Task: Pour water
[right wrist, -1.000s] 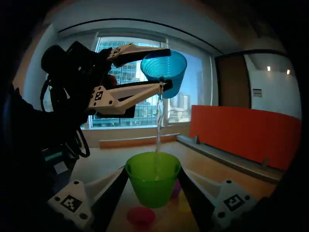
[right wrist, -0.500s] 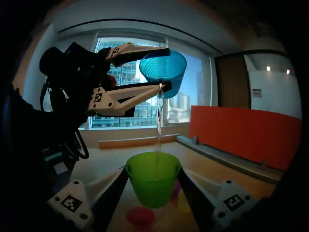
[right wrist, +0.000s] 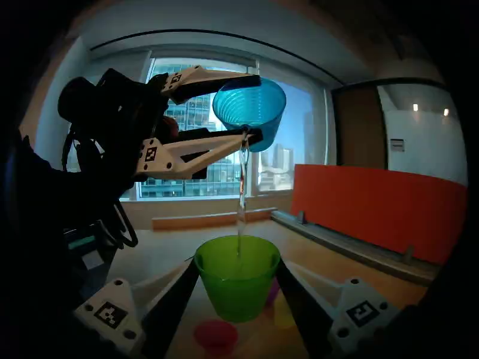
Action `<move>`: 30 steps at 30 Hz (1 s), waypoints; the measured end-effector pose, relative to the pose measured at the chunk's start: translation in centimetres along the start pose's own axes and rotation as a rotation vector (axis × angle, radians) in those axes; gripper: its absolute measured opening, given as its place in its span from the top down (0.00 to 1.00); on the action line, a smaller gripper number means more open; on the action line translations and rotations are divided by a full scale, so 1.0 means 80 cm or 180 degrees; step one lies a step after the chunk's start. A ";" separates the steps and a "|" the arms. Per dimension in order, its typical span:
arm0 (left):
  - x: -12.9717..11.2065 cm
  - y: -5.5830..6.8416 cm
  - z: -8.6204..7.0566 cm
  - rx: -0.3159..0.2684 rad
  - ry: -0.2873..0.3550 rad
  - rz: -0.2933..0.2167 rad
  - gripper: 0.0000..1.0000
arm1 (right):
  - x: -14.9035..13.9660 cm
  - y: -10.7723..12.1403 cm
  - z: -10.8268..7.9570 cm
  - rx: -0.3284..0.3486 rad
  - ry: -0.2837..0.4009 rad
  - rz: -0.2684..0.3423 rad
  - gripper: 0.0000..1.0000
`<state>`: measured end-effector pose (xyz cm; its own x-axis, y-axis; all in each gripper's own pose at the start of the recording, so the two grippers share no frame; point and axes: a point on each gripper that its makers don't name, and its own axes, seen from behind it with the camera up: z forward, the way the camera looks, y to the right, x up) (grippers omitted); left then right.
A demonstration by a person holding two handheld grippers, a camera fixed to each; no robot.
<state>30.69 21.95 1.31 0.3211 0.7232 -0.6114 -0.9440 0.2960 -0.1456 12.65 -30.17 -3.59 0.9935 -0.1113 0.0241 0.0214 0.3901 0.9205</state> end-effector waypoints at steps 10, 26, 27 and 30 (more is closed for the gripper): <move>0.001 0.001 -0.001 -0.0002 0.0011 0.0110 0.11 | 0.001 0.002 0.000 -0.0005 0.0007 -0.0003 0.09; 0.008 -0.004 0.002 0.0008 0.0045 0.0309 0.11 | 0.003 0.003 0.000 -0.0012 0.0012 -0.0012 0.09; 0.008 -0.004 0.002 0.0009 0.0049 0.0322 0.11 | 0.003 0.003 0.000 -0.0013 0.0012 -0.0013 0.09; 0.011 -0.005 0.001 0.0011 0.0061 0.0363 0.11 | 0.003 0.003 0.000 -0.0015 0.0013 -0.0016 0.09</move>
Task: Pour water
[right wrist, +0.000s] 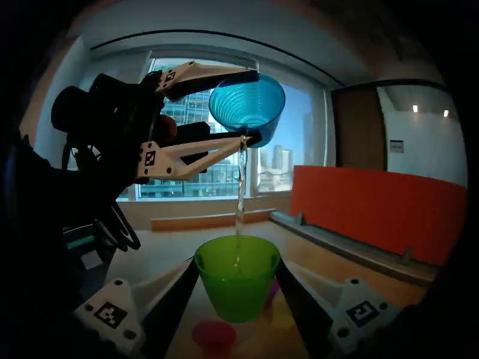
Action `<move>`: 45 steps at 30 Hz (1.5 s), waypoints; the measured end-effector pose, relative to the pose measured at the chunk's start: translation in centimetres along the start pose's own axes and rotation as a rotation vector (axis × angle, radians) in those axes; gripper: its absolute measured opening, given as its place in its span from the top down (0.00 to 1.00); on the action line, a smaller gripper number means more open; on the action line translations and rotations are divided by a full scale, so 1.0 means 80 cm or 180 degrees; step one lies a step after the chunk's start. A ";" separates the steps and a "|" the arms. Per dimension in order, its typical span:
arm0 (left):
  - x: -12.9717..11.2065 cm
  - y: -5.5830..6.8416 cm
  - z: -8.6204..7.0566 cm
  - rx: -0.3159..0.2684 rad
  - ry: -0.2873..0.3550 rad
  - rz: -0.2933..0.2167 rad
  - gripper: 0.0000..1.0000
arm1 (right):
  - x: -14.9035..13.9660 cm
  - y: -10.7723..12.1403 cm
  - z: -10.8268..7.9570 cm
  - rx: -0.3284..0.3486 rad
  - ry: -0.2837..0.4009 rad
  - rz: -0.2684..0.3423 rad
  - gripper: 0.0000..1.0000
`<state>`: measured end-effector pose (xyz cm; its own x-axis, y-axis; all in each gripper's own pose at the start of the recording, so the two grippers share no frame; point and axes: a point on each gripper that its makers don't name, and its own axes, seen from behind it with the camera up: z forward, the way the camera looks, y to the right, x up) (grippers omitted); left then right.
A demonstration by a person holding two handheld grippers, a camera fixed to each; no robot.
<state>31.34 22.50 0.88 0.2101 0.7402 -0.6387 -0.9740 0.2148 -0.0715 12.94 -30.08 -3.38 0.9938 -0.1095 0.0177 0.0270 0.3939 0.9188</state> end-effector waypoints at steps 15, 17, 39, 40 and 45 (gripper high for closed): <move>0.002 -0.001 0.003 0.0010 -0.0003 0.0198 0.11 | 0.000 0.003 0.000 -0.0014 0.0002 -0.0009 0.09; 0.002 0.000 0.003 0.0006 -0.0006 0.0219 0.11 | 0.000 0.004 -0.001 -0.0017 0.0006 -0.0006 0.09; 0.006 -0.007 0.004 0.0030 0.0002 0.0524 0.11 | 0.001 0.008 -0.003 -0.0041 0.0032 0.0004 0.09; 0.007 -0.006 0.004 0.0030 0.0002 0.0533 0.11 | 0.001 0.008 -0.003 -0.0041 0.0033 0.0004 0.09; 0.010 -0.007 0.001 0.0035 0.0003 0.0599 0.11 | 0.002 0.008 -0.004 -0.0039 0.0036 0.0003 0.09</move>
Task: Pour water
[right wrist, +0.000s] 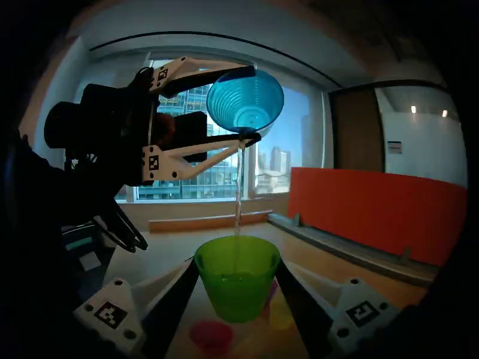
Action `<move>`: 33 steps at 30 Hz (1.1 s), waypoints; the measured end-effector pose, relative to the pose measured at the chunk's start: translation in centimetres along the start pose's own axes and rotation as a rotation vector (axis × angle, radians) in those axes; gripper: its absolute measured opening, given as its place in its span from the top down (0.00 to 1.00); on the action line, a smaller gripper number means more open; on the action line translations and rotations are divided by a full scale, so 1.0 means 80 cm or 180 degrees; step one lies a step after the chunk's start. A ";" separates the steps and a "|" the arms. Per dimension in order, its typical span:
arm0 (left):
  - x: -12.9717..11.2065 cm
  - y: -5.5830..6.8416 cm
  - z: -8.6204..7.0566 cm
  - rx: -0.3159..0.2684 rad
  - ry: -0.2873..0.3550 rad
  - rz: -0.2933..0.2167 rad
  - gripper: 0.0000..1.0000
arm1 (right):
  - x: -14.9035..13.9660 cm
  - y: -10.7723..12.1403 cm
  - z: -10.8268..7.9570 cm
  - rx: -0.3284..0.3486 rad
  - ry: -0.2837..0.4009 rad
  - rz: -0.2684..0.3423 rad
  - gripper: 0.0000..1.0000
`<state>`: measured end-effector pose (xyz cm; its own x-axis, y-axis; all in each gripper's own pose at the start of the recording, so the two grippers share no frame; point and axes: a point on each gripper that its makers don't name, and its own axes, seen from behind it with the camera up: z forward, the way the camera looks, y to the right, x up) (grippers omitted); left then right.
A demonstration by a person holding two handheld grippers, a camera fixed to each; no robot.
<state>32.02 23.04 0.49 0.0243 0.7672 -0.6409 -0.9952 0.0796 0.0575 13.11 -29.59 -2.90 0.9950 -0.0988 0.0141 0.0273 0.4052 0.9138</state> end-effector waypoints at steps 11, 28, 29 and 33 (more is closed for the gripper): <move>0.007 -0.007 0.002 0.0016 0.0028 0.0151 0.11 | 0.001 0.001 -0.002 -0.0011 0.0013 0.0003 0.09; 0.011 -0.013 0.003 0.0022 0.0058 0.0334 0.11 | 0.003 0.005 -0.004 -0.0020 0.0029 0.0000 0.09; 0.011 -0.013 0.003 0.0023 0.0057 0.0340 0.11 | 0.003 0.005 -0.004 -0.0021 0.0030 0.0001 0.09; 0.012 -0.010 0.002 0.0024 0.0063 0.0341 0.11 | 0.004 0.006 -0.004 -0.0023 0.0033 -0.0001 0.09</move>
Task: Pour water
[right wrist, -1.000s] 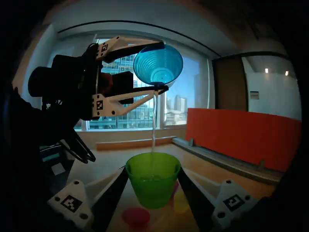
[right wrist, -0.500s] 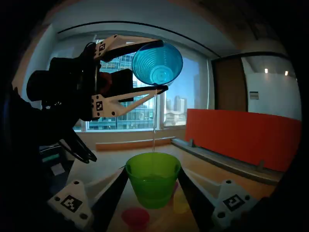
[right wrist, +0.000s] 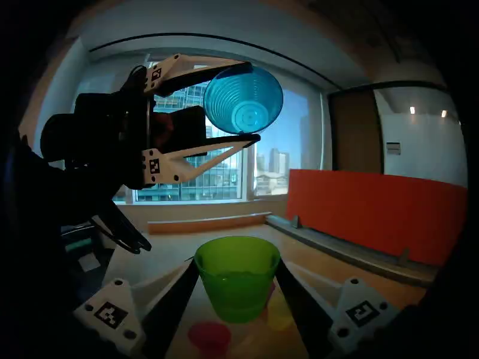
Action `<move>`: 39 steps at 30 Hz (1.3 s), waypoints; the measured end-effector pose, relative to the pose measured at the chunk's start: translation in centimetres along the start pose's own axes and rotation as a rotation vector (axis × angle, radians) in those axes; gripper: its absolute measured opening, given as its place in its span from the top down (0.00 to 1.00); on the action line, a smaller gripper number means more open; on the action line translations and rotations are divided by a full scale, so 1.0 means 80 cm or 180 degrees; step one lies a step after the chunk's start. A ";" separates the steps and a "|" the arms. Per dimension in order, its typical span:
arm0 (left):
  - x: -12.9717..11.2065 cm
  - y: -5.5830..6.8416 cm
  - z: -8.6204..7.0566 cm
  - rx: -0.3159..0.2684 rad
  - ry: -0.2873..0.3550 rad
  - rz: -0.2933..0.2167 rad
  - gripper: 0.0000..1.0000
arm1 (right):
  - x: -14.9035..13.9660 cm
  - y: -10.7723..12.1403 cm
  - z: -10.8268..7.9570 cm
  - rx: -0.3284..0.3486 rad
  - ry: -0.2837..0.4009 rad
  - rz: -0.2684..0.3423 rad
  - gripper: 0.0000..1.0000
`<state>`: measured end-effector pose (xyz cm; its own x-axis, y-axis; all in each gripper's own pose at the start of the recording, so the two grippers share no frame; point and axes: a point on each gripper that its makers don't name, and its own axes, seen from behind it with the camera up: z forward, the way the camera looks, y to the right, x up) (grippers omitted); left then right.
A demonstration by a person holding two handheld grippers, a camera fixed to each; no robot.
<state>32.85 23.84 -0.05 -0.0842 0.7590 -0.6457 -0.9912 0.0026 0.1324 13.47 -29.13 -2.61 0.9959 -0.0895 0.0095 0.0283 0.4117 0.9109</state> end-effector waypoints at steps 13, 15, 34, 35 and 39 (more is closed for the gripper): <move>-0.002 0.001 0.004 -0.0010 -0.0004 -0.0097 0.11 | 0.002 0.000 -0.001 -0.0001 0.0010 -0.0003 0.09; -0.004 0.004 0.005 -0.0015 -0.0014 -0.0172 0.11 | 0.003 0.000 -0.001 -0.0002 0.0013 -0.0002 0.09; -0.023 0.017 0.009 0.0015 -0.0062 -0.1386 0.11 | 0.012 0.004 -0.009 -0.0048 0.0082 -0.0009 0.09; -0.025 0.018 0.010 0.0019 -0.0059 -0.1472 0.11 | 0.012 0.005 -0.010 -0.0051 0.0084 -0.0010 0.09; -0.035 0.018 0.009 0.0047 -0.0090 -0.1776 0.11 | 0.013 0.005 -0.011 -0.0060 0.0092 -0.0010 0.09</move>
<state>31.70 22.16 2.52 0.4559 0.6569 -0.6005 -0.8831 0.4180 -0.2131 14.57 -28.25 -2.59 0.9979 -0.0647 -0.0055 0.0328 0.4284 0.9030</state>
